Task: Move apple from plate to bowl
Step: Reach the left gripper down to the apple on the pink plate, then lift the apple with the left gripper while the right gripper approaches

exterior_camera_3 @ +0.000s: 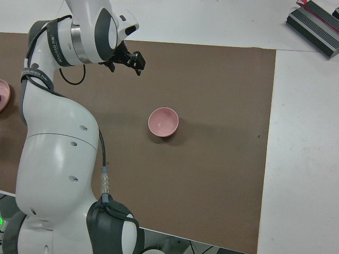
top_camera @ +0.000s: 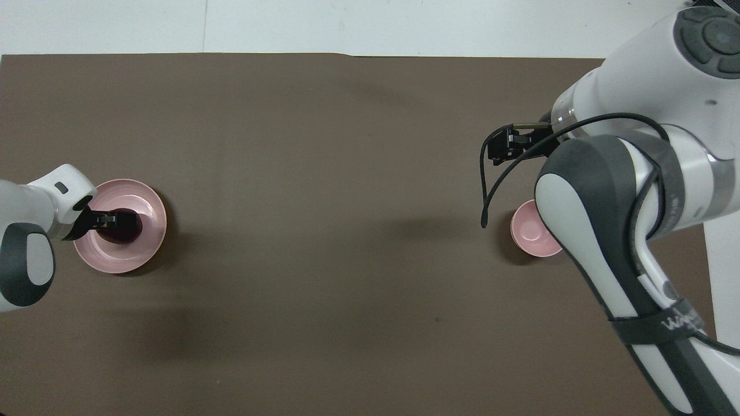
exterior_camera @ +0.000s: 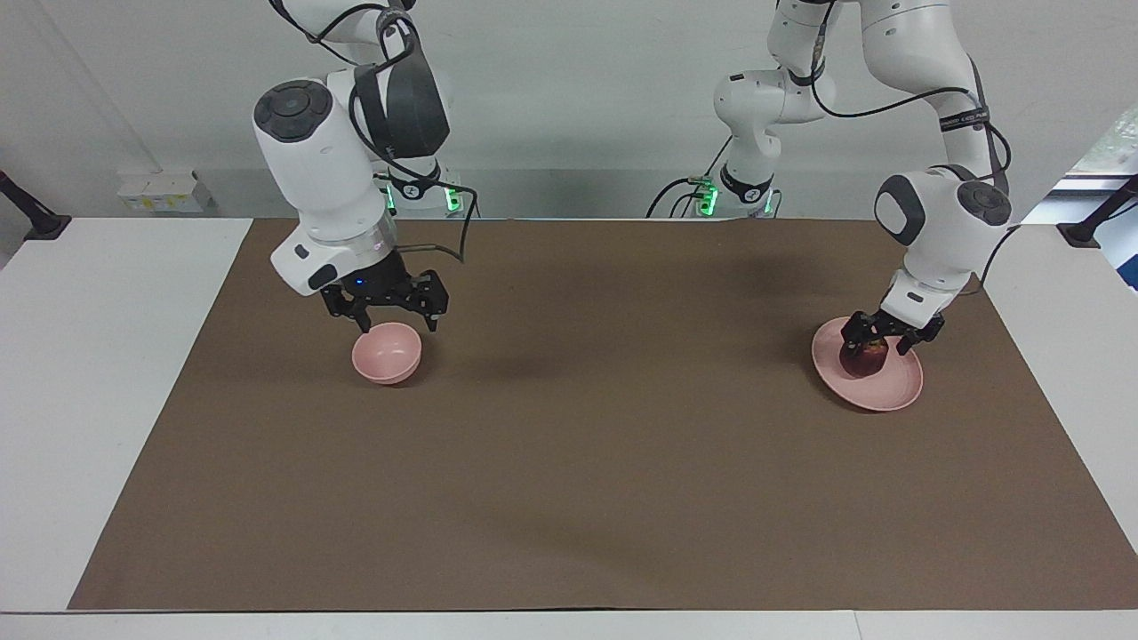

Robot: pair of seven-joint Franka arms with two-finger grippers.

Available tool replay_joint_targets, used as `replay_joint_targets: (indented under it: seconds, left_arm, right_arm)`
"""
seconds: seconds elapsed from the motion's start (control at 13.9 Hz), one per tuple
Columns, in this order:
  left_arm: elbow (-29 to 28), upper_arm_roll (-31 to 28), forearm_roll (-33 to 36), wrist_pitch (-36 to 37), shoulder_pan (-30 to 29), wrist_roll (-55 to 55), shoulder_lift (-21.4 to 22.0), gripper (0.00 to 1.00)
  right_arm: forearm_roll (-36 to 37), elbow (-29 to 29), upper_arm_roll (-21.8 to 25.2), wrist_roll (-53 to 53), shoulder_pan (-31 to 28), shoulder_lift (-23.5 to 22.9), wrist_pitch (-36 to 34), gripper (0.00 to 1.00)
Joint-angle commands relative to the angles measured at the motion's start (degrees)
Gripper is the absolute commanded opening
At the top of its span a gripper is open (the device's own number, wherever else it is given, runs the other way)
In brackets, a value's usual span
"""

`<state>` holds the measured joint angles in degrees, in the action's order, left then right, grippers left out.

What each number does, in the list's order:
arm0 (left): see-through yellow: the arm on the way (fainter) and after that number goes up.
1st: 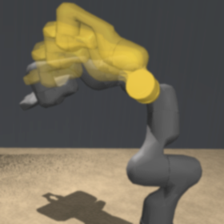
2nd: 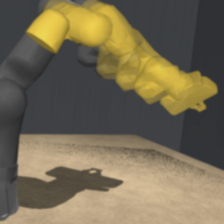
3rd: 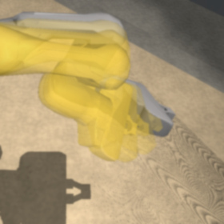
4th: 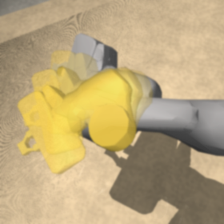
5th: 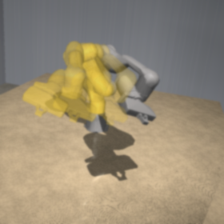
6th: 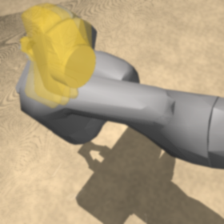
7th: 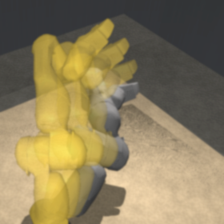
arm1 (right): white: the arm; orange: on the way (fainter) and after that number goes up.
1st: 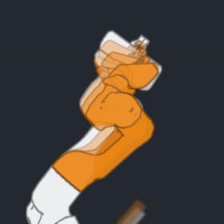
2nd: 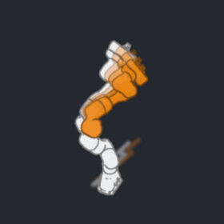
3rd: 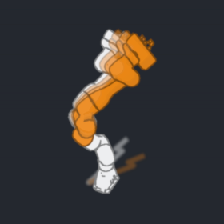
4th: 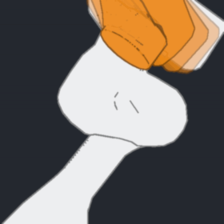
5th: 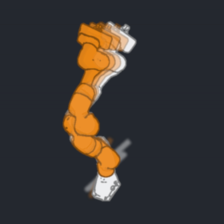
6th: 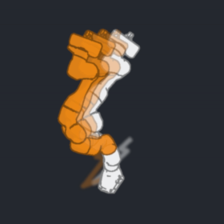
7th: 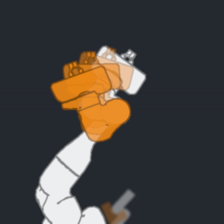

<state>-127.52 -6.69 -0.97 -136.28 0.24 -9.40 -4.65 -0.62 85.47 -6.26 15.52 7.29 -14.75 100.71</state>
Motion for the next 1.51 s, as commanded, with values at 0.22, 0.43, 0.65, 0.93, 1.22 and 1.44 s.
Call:
replay_joint_targets:
  seconds: [0.22,0.43,0.65,0.93,1.22,1.44]
  left_arm:
    - [1.31,0.45,0.79,-0.66,0.2,-0.35,0.7,0.0]
    - [1.75,0.8,0.45,-0.22,0.63,0.35,3.5,0.0]
    - [1.84,0.98,-0.95,5.03,4.14,0.87,7.19,0.0]
    - [1.49,0.97,-8.34,8.83,11.43,7.37,8.96,0.0]
    - [1.05,0.98,-18.86,7.87,17.93,9.75,9.22,0.0]
    - [0.61,0.98,-25.12,3.85,22.68,12.91,9.22,0.0]
  right_arm:
    - [0.45,2.85,-0.51,7.49,3.34,-1.07,3.7,1.0]
    - [-0.86,4.18,-0.68,11.62,4.83,-1.24,4.4,1.0]
    - [-7.96,6.28,-0.69,15.31,5.02,-1.16,5.81,1.0]
    - [-17.99,8.22,-0.69,23.03,5.1,-1.33,7.65,1.0]
    - [-26.69,8.4,-0.69,31.73,6.51,-2.56,10.37,1.0]
    - [-31.71,8.4,-0.69,38.07,7.82,-3.44,13.98,1.0]
